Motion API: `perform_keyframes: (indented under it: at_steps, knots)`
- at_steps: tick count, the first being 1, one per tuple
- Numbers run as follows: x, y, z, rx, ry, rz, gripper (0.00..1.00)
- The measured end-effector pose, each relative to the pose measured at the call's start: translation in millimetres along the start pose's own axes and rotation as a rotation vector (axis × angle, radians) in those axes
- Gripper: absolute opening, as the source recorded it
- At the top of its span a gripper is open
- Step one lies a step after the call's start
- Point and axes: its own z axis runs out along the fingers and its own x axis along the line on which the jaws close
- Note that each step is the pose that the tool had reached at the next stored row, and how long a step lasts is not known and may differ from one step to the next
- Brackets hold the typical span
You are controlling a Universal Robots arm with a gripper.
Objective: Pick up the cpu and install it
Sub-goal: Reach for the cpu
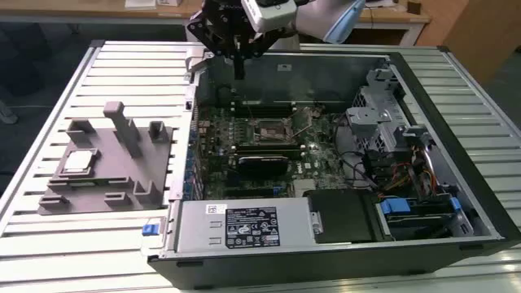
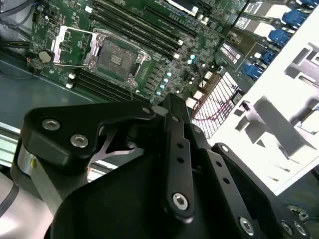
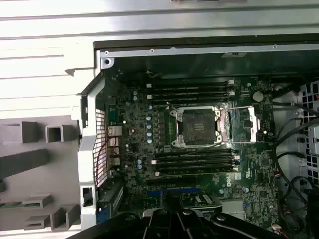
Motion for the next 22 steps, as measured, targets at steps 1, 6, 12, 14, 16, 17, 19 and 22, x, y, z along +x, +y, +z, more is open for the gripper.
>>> perform_keyframes:
  at_steps: [1, 6, 12, 14, 16, 17, 19, 22]
  knots:
    - [0.0, 0.0, 0.0, 0.0, 0.0, 0.0, 0.11]
    - [1.2, -0.1, -0.1, 0.0, 0.0, 0.0, 0.11]
    - [3.3, -0.2, -0.1, 0.0, 0.0, 0.0, 0.11]
    - [3.8, -0.3, -0.1, 0.0001, 0.0, 0.0, 0.11]
    - [4.3, -0.3, -0.1, 0.0001, 0.0, 0.0, 0.11]
    - [4.6, -0.4, -0.1, 0.0001, 0.0, 0.0, 0.11]
    - [5.3, -0.4, -0.1, 0.0, 0.0, 0.0, 0.11]
    - [6.2, -0.5, -0.1, 0.0, 0.0, 0.0, 0.11]
